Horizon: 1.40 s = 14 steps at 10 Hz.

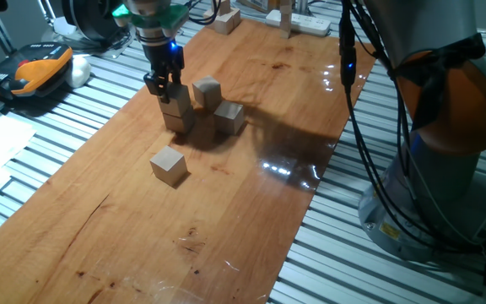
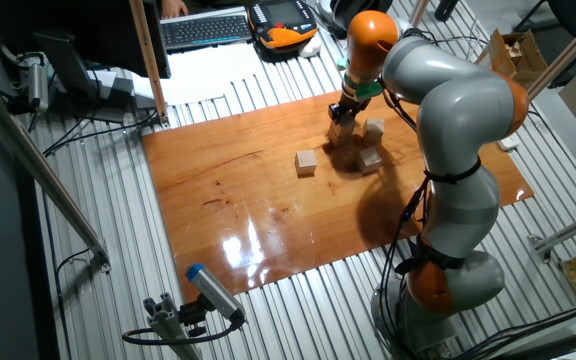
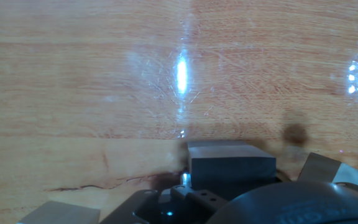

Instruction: Stack the blocks in a vertical line of five

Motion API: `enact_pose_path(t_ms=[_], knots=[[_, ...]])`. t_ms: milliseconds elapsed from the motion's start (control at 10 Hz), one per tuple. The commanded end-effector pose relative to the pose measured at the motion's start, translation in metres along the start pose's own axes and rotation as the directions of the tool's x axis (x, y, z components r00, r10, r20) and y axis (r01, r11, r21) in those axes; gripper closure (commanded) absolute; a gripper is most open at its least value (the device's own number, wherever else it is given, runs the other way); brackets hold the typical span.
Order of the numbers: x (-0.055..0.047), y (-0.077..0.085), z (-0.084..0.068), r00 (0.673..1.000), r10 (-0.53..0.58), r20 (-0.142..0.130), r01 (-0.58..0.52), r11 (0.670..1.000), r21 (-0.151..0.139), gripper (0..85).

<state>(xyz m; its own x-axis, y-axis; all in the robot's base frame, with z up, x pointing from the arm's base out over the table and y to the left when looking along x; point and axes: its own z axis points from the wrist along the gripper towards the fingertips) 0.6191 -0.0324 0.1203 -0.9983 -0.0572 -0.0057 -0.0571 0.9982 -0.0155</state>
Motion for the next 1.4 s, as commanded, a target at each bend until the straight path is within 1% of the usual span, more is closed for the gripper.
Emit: enact_pose_path(t_ms=[0, 300, 500, 1100, 1300], knots=[[0.0001, 0.0001, -0.0001, 1.0, 0.0, 0.0, 0.0, 1.0, 0.0, 34.0], [0.001, -0.0002, 0.0009, 1.0, -0.002, 0.0, 0.002, 1.0, 0.001, 34.0], [0.0021, -0.0001, 0.004, 1.0, -0.002, 0.006, 0.002, 1.0, 0.001, 34.0], [0.0031, -0.0003, 0.0035, 1.0, 0.0, 0.008, 0.0, 1.0, 0.001, 34.0], [0.0027, 0.0004, 0.0036, 1.0, 0.005, 0.014, -0.005, 1.0, 0.006, 34.0]])
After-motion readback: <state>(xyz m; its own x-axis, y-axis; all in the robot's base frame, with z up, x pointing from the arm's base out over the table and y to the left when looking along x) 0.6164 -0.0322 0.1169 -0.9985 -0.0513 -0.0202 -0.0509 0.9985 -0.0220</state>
